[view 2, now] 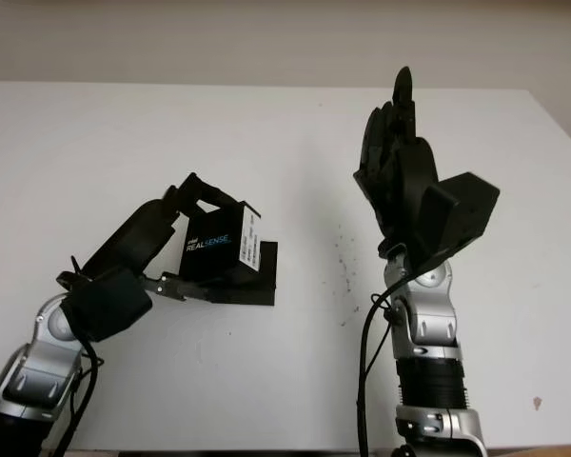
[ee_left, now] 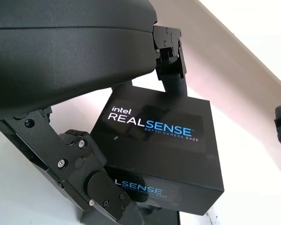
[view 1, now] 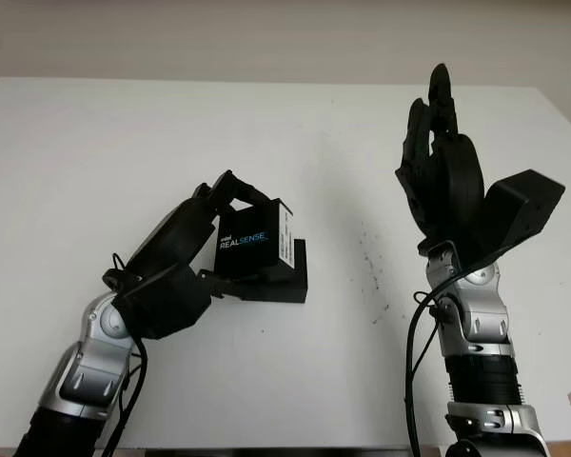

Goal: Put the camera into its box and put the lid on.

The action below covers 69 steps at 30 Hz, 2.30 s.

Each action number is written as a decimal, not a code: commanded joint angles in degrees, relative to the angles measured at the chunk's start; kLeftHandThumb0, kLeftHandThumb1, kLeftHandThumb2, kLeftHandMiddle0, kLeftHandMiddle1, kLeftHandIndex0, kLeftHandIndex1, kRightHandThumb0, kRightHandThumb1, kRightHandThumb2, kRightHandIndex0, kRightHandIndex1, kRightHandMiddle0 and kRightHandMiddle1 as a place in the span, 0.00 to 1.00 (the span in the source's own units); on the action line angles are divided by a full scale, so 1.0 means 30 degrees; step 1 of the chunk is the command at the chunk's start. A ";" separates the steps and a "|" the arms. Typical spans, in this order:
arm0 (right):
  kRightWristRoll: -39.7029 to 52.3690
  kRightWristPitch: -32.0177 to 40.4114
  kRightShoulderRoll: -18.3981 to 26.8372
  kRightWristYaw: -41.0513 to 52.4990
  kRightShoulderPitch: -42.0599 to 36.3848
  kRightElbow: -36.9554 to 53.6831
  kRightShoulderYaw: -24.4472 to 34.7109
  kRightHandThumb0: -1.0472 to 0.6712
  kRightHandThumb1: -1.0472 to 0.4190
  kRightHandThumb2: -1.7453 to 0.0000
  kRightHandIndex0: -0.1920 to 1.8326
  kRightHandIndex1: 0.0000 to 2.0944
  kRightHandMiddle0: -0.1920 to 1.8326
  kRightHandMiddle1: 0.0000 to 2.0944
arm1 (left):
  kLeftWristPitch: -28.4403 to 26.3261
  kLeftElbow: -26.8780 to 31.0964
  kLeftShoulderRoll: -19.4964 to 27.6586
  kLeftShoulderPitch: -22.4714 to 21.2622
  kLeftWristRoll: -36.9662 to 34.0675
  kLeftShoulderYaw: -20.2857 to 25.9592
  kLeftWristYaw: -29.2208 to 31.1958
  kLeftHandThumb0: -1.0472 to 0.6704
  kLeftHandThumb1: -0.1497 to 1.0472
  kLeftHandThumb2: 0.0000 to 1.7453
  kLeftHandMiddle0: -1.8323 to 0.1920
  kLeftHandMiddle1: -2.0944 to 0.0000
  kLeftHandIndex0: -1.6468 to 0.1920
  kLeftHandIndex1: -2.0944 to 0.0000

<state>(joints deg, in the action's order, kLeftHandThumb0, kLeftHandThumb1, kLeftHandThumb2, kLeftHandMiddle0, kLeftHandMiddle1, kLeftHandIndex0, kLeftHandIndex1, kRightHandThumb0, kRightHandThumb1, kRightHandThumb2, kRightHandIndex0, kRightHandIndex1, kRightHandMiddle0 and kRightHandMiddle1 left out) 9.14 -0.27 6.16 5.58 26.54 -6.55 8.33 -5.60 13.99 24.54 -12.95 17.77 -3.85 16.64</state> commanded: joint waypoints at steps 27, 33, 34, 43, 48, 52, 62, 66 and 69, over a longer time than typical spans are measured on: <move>0.0171 -0.0186 -0.0246 0.0036 -0.0236 -0.0032 -0.0061 0.24 0.00 0.60 0.00 0.02 0.01 0.00 | -0.9065 0.1786 0.1488 -0.3410 0.1054 -0.2360 0.4480 0.50 1.00 0.06 0.70 0.14 0.82 0.30; 0.0164 -0.0328 -0.0132 0.0272 -0.0202 -0.0227 -0.0093 0.24 0.00 0.60 0.00 0.01 0.01 0.00 | -0.8615 0.1111 0.1021 -0.3530 0.1290 -0.2760 0.3726 0.50 1.00 0.06 0.72 0.15 0.82 0.28; 0.0115 -0.0358 -0.0137 0.0238 -0.0193 -0.0254 -0.0093 0.24 0.00 0.59 0.00 0.01 0.01 0.00 | -0.8494 0.0978 0.0926 -0.3534 0.1331 -0.2797 0.3560 0.50 1.00 0.06 0.72 0.15 0.82 0.28; 0.0205 -0.0070 -0.0213 0.0235 -0.0255 -0.0064 -0.0137 0.24 0.00 0.59 0.00 0.01 0.01 0.00 | -0.6642 -0.0035 0.0360 -0.3438 0.1705 -0.3004 0.2112 0.50 1.00 0.06 0.72 0.10 0.84 0.25; 0.0108 0.0215 -0.0183 0.0088 -0.0378 0.0300 -0.0264 0.24 0.00 0.59 0.00 0.01 0.01 0.00 | -0.6062 -0.0194 0.0348 -0.3376 0.2125 -0.3185 0.1871 0.49 1.00 0.08 0.74 0.09 0.85 0.23; 0.0126 0.0300 -0.0182 0.0023 -0.0408 0.0374 -0.0333 0.24 0.00 0.59 0.01 0.01 0.01 0.00 | -0.6008 -0.0178 0.0328 -0.3345 0.2413 -0.3222 0.1921 0.49 1.00 0.08 0.74 0.10 0.86 0.23; 0.0133 0.0234 -0.0220 0.0036 -0.0450 0.0327 -0.0377 0.24 0.00 0.59 0.00 0.01 0.01 0.00 | -0.5927 -0.0083 0.0149 -0.3167 0.2546 -0.3561 0.2242 0.50 1.00 0.06 0.71 0.14 0.84 0.23; 0.0203 0.0252 -0.0311 -0.0056 -0.0440 0.0301 -0.0353 0.23 0.00 0.60 0.00 0.02 0.02 0.00 | -0.6145 0.0012 -0.0008 -0.2980 0.2696 -0.3728 0.2282 0.49 1.00 0.05 0.70 0.11 0.84 0.21; 0.0206 0.0237 -0.0382 -0.0116 -0.0455 0.0279 -0.0374 0.24 0.00 0.60 0.00 0.02 0.02 0.00 | -0.6546 0.0112 -0.0261 -0.2851 0.2668 -0.3765 0.2397 0.49 1.00 0.06 0.70 0.09 0.85 0.20</move>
<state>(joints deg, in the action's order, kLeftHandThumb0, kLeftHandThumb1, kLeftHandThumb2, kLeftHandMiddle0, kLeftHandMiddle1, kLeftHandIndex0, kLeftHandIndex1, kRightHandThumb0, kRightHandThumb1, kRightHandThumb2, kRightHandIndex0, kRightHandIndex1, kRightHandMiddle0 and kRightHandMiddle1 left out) 9.71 0.31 5.19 5.32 25.33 -6.57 7.29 -24.71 13.75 24.55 -22.54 25.90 -14.27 23.44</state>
